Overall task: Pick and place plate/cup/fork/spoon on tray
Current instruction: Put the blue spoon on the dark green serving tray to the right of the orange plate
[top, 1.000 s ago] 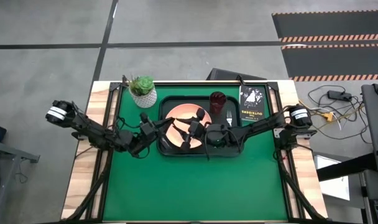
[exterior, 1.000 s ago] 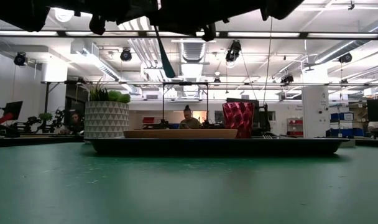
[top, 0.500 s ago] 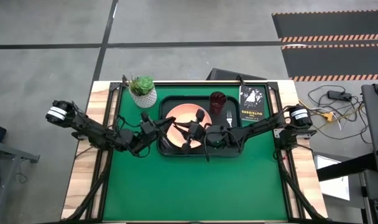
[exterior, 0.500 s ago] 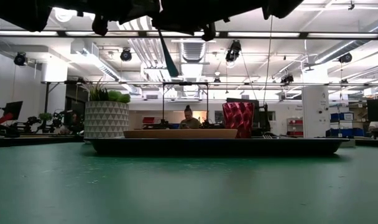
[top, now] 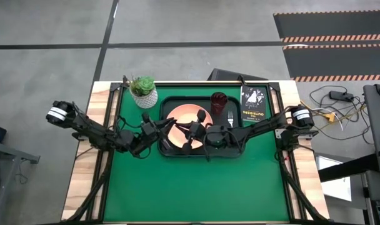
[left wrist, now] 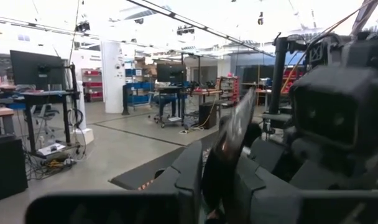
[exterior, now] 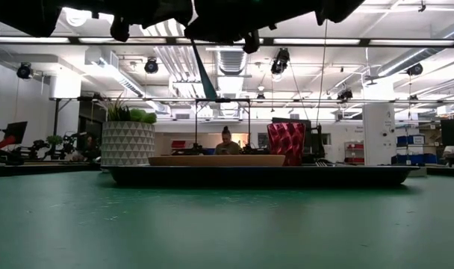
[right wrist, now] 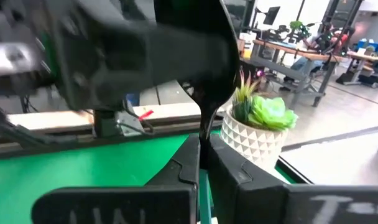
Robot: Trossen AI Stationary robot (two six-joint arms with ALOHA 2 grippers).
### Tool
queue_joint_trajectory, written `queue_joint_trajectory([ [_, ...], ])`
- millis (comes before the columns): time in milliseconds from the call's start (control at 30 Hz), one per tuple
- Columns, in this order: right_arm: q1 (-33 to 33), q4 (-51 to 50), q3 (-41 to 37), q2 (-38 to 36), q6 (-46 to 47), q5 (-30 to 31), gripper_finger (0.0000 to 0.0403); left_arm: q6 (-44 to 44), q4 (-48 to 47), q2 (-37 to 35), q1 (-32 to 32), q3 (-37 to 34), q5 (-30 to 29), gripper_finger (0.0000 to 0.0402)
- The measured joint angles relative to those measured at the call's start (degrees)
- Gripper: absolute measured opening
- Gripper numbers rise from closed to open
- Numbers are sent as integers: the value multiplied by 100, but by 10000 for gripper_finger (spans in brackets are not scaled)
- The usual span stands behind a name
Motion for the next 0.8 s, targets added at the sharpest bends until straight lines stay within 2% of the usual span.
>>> queue_joint_trajectory([
  [367,-131,-477,-11,-28,429,-10,9,60,4,-23,0,-126,-22,93],
  [567,-453,-2247,-9,-555,1648,-68,9,345,-44,-301,-24,-331,-55,118],
  [633,-641,-3078,-9,-809,2318,-453,9,554,-111,-421,-35,-398,-61,120],
  [733,-1018,-4343,-18,-1159,3319,-1473,9,793,-142,-553,-35,-477,-61,121],
  [800,-1216,-4826,-139,-1366,3860,-2060,9,915,-144,-603,-35,-531,-61,121],
])
